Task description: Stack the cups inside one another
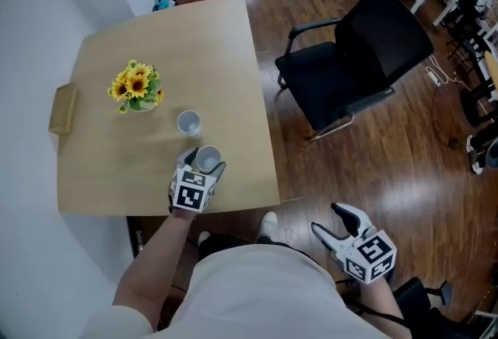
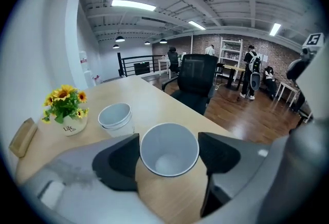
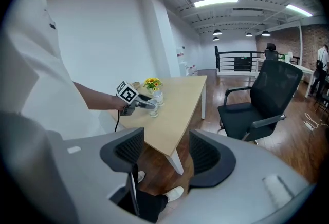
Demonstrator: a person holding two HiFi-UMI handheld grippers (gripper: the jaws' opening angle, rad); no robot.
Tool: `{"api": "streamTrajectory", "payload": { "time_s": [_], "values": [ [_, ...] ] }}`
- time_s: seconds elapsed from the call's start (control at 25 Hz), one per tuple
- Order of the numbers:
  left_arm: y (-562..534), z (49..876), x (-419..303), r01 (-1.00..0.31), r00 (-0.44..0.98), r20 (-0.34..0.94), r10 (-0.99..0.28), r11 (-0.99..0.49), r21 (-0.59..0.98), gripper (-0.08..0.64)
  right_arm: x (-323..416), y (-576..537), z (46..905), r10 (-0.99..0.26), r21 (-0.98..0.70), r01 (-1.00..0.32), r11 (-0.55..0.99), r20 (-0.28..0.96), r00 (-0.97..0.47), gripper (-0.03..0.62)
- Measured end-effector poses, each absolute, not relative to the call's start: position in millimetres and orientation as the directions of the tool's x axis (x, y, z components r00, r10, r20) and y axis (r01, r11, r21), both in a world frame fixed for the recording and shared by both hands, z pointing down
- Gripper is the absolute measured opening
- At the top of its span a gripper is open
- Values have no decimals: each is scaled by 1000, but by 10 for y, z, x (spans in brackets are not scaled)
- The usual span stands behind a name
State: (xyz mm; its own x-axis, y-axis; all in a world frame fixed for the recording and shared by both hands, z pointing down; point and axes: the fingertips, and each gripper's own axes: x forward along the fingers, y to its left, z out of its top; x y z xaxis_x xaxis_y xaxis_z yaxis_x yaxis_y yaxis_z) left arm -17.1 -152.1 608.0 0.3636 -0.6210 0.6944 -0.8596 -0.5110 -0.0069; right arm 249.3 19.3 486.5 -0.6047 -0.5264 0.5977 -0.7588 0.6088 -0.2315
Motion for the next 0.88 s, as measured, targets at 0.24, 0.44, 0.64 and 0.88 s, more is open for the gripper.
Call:
{"api": "streamTrajectory", "payload": {
  "time_s": [0.24,0.44,0.64,0.88],
  "values": [
    [-1602,5324,-257,-880,335,632,-699,-472,-56,374,2657,-68,4932,-485,-250,-709,659,579,-655,270],
    [-1811,4867,-528,-897,303,598,-742,-434,-85,374,2679,-218,4895,-494,-256,-700,667,552,-672,270],
    [-2120,4781,-726,-899,304,594,-745,-430,-79,374,2606,-246,4857,-510,-251,-710,658,546,-665,270],
    [-2403,4974,-770,-883,331,599,-729,-463,-76,374,2526,-168,4848,-547,-251,-754,607,556,-626,270]
  ]
}}
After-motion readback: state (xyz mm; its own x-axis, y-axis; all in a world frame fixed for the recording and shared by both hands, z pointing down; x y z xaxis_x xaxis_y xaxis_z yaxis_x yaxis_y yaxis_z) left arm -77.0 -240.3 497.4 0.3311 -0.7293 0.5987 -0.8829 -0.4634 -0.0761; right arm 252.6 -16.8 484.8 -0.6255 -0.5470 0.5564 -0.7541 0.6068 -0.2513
